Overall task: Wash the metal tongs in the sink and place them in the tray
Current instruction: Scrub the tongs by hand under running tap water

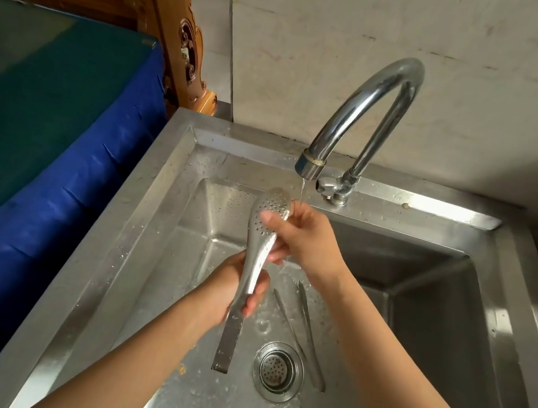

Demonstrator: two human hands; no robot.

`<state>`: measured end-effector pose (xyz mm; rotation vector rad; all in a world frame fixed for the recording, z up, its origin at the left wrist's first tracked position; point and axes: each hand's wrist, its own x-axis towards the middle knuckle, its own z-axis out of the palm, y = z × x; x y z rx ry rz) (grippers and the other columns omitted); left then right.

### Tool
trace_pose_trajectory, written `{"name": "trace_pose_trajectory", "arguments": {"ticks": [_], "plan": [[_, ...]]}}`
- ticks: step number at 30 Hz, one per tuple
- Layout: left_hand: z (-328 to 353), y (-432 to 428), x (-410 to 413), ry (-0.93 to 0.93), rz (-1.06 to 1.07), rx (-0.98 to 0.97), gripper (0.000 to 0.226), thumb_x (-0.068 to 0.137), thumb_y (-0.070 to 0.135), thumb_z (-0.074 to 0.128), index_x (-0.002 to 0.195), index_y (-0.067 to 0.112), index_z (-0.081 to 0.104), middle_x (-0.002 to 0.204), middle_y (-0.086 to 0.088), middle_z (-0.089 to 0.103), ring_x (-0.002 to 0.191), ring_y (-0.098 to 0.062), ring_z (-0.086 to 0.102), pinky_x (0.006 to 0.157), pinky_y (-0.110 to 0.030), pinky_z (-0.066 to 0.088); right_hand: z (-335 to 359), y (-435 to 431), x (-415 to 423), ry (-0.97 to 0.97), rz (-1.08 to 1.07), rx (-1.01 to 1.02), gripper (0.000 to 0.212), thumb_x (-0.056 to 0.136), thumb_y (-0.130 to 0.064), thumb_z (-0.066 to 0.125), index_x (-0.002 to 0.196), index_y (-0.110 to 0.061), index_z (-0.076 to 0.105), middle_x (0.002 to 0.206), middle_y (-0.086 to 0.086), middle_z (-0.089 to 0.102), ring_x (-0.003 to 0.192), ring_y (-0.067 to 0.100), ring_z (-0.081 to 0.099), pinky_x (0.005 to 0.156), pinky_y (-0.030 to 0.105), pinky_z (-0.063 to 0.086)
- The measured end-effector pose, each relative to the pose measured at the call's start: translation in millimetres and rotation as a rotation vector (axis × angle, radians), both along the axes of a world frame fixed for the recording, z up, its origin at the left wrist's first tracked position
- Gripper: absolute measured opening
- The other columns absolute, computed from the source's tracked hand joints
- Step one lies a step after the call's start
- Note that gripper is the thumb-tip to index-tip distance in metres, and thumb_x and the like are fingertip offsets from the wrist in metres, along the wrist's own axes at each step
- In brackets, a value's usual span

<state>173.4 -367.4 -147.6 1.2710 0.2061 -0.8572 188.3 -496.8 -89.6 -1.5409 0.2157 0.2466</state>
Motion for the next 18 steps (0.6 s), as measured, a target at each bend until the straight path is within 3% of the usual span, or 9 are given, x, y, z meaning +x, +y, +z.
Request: {"name": "trace_pose_trajectory", "arguments": {"ticks": [3,6,8,9,11,12,14,16,18], "plan": [[3,-7,-2,0.005,-0.051,-0.029,0.031,0.098,0.026,0.033,0.095,0.015,0.061,0.042,-0.001,0.048,0.026,-0.011,0.039,0.029,-0.014,0.031,4,1,5,-0.021,-0.158,-0.115,0.053,0.097,-0.04,0.041,0.079,0.009,0.052,0.066,0.024,0.052,0.046,0.028,0.047,0.045,0.033,0.039],[7,-13,-2,0.016,-0.045,-0.083,0.031,0.098,0.022,0.031,0.096,0.013,0.061,0.043,-0.001,0.05,0.027,-0.01,0.04,0.029,-0.013,0.031,5,-3,9,-0.1,-0.162,-0.293,0.038,0.1,-0.032,0.036,0.102,0.001,0.054,0.084,0.015,0.055,0.076,0.029,0.053,0.071,0.045,0.045],[10,-16,0,0.02,-0.014,-0.088,0.031,0.097,0.021,0.03,0.098,0.011,0.059,0.043,-0.001,0.051,0.026,-0.01,0.039,0.029,-0.013,0.03,10,-6,6,-0.104,-0.019,-0.193,0.023,0.097,-0.022,0.047,0.116,-0.011,0.051,0.096,0.012,0.057,0.085,0.031,0.056,0.073,0.051,0.049],[11,-17,1,0.021,0.001,-0.084,0.03,0.097,0.021,0.03,0.099,0.011,0.058,0.044,-0.001,0.051,0.026,-0.011,0.039,0.029,-0.013,0.03,12,-8,5,-0.085,0.04,-0.096,0.026,0.093,-0.015,0.054,0.119,-0.012,0.048,0.099,0.012,0.058,0.083,0.03,0.057,0.061,0.05,0.049],[13,-21,4,0.024,0.025,-0.059,0.03,0.098,0.025,0.032,0.098,0.01,0.058,0.045,-0.002,0.052,0.026,-0.011,0.039,0.029,-0.013,0.03,15,-11,5,-0.044,0.083,0.166,0.029,0.088,0.0,0.058,0.114,-0.008,0.047,0.097,0.016,0.063,0.072,0.027,0.065,0.039,0.03,0.045],[14,-23,7,0.023,0.039,-0.045,0.032,0.098,0.029,0.032,0.093,0.011,0.059,0.045,-0.002,0.053,0.026,-0.012,0.039,0.03,-0.013,0.03,18,-10,5,-0.047,0.066,0.257,0.023,0.088,0.003,0.057,0.108,-0.007,0.049,0.095,0.018,0.066,0.066,0.025,0.068,0.038,0.022,0.045],[18,-28,13,0.006,0.101,-0.034,0.034,0.097,0.034,0.036,0.083,0.012,0.059,0.046,-0.001,0.057,0.029,-0.012,0.043,0.032,-0.015,0.033,21,-9,8,-0.069,0.003,0.27,0.009,0.092,-0.005,0.054,0.101,-0.003,0.052,0.086,0.02,0.069,0.061,0.023,0.07,0.045,0.025,0.052],[21,-32,18,-0.053,0.192,-0.1,0.024,0.096,0.031,0.043,0.09,0.015,0.061,0.055,0.001,0.065,0.038,-0.012,0.052,0.038,-0.018,0.041,23,-9,9,-0.108,-0.062,0.166,0.022,0.095,-0.02,0.051,0.101,0.001,0.053,0.076,0.015,0.071,0.059,0.025,0.068,0.051,0.035,0.05],[24,-35,20,-0.115,0.247,-0.189,0.016,0.094,0.025,0.048,0.1,0.023,0.062,0.065,0.004,0.07,0.05,-0.013,0.062,0.046,-0.023,0.049,23,-10,11,-0.087,-0.128,0.166,0.028,0.097,-0.03,0.047,0.094,-0.003,0.055,0.067,0.011,0.07,0.052,0.022,0.066,0.049,0.033,0.052]]}}
